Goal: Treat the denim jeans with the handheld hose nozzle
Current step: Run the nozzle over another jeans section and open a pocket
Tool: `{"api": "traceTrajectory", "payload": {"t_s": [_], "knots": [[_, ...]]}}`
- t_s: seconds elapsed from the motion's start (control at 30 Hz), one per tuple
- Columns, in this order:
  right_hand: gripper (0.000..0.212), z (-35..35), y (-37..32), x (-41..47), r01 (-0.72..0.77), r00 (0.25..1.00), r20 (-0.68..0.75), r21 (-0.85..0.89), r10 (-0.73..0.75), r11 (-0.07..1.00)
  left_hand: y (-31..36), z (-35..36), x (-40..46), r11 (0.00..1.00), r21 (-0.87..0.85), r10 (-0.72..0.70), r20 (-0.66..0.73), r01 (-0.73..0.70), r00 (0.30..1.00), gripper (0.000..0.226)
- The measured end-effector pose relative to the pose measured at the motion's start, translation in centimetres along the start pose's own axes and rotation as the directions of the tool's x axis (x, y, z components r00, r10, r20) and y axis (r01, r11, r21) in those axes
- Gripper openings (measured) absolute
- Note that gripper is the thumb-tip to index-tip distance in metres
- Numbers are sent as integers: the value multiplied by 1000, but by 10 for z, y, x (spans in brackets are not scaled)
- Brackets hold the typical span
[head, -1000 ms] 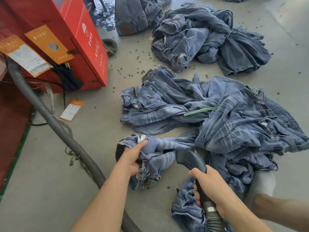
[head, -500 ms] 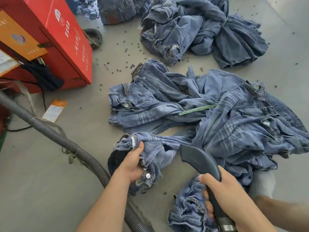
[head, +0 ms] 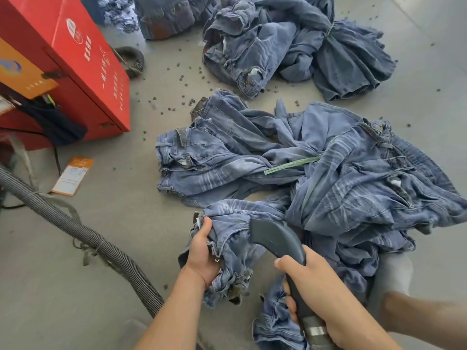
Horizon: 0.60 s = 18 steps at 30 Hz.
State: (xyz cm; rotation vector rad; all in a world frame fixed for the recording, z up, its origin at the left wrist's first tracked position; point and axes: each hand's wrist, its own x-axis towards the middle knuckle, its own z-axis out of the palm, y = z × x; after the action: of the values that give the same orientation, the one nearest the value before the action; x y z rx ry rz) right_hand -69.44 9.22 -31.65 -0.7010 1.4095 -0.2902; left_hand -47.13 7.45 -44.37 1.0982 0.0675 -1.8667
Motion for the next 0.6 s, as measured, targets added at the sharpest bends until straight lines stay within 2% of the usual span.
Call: {"api": "traceTrajectory", "payload": {"t_s": [0.07,0.17,0.27,0.37,0.4,0.5,0.6], "knots": [[21,4,-10,13,16,1000,24,-6,-16,1000,-1,0,-2,1000,-27,14,3,-14,1000,68],[17,-3,-28,34,16,999,-42,39,-14,999,2,-1,-5,998,-28,55,-22,-56,998,67],[26,-14,-23,28,13,999,-37,103,-9,995,7,2,-4,998,3,62,-43,-61,997,67],[31,2,-6,15,-14,997,79,-10,15,1000,10,2,-2,996,52,69,-31,-67,997,71],[29,10,-6,19,-8,997,75,-46,12,999,12,2,-4,995,70,69,-27,-67,997,75],[17,21,-17,37,63,998,-24,-110,-66,992,22,4,-10,994,112,17,10,-18,1000,92],[18,10,-18,37,112,989,-101,-8,-112,994,33,-1,-15,998,55,-21,-1,21,1000,94]]}}
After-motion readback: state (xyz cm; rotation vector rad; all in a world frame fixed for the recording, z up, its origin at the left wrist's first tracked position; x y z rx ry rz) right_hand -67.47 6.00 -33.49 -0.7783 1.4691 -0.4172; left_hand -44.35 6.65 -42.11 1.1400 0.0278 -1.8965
